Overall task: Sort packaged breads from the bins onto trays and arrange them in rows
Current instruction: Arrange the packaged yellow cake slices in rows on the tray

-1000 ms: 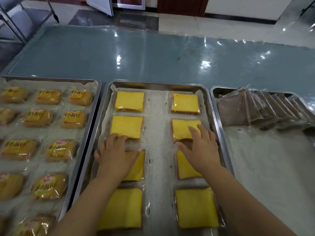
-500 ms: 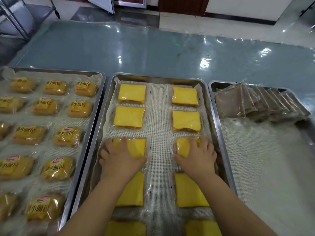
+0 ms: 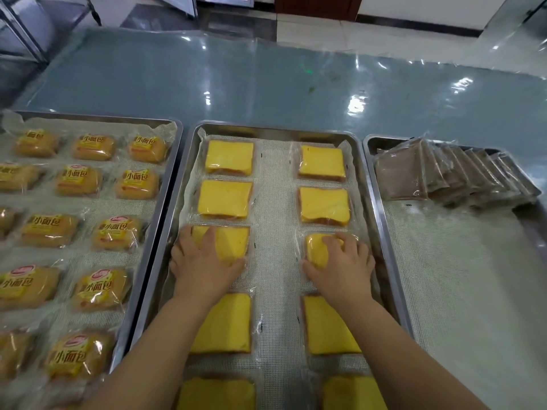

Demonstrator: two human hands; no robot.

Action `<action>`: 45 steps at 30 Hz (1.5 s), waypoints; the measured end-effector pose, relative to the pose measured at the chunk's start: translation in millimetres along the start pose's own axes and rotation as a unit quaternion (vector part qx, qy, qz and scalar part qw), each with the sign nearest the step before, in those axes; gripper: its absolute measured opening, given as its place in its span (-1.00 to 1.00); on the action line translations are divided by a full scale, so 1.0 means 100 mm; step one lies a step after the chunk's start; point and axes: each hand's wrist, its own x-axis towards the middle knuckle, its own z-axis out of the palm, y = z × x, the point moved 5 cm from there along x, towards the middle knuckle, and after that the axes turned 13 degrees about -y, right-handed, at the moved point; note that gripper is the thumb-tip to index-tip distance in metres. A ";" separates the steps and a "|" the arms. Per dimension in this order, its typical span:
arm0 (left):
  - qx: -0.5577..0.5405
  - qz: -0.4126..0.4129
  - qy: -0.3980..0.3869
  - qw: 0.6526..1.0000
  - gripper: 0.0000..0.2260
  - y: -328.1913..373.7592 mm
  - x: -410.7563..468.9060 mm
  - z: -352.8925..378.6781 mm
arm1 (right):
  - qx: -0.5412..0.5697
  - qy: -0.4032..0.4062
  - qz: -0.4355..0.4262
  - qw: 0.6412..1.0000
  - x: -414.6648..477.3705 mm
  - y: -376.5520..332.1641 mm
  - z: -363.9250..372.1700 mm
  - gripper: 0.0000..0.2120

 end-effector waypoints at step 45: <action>0.079 -0.015 -0.038 0.996 -0.07 -0.32 -1.19 0.44 | -0.018 -0.059 0.007 0.998 -1.18 0.38 0.33 -0.16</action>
